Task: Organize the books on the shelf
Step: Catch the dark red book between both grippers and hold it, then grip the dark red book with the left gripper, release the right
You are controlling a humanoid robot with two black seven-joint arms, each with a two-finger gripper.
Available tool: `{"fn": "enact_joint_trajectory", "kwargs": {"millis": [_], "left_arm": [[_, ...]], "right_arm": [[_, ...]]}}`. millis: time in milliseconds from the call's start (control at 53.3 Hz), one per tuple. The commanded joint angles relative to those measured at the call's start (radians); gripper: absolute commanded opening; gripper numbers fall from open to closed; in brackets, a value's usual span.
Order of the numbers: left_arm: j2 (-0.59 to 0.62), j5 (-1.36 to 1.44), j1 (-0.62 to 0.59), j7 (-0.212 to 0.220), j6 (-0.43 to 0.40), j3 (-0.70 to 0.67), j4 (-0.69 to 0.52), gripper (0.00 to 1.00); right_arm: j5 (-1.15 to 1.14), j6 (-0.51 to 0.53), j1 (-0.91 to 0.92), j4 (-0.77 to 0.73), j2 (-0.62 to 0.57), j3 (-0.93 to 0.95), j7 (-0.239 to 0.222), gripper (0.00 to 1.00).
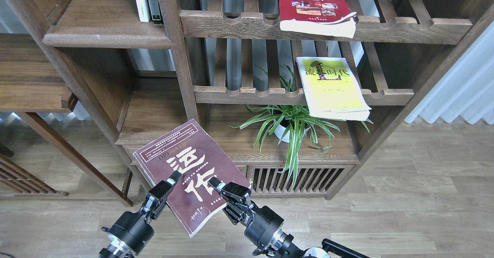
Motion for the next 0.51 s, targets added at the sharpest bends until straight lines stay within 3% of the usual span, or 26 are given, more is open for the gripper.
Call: {"fn": "enact_joint_trajectory", "kwargs": {"millis": [0,131,188,206,225,319,488], "left_arm": [[0.006,0.0,0.007,-0.001,0.0,-0.006,0.003,0.07],[0.006,0.0,0.004,-0.001,0.0,-0.008,0.003,0.07],[0.006,0.0,0.004,-0.001,0.0,-0.011,0.003,0.07],[0.006,0.0,0.005,-0.001,0.0,-0.012,0.003,0.07],[0.006,0.002,0.005,-0.001,0.0,-0.011,0.003,0.07],[0.006,0.006,0.008,-0.001,0.0,-0.012,0.003,0.07],[0.006,0.012,0.007,-0.001,0.0,-0.012,0.003,0.07]], "right_arm": [[-0.018,0.0,-0.001,-0.002,0.0,0.001,0.0,0.98],[-0.018,0.0,-0.001,0.0,0.0,0.01,0.007,0.97],[-0.018,0.0,-0.001,0.0,0.0,0.013,0.01,0.92],[-0.018,0.0,-0.009,0.0,0.0,0.015,0.013,0.77],[-0.018,0.0,-0.01,0.0,0.0,0.015,0.015,0.71],[-0.02,0.0,-0.017,-0.002,0.0,0.015,0.016,0.56],[-0.02,0.0,-0.038,-0.003,0.0,0.015,0.016,0.16]]}}
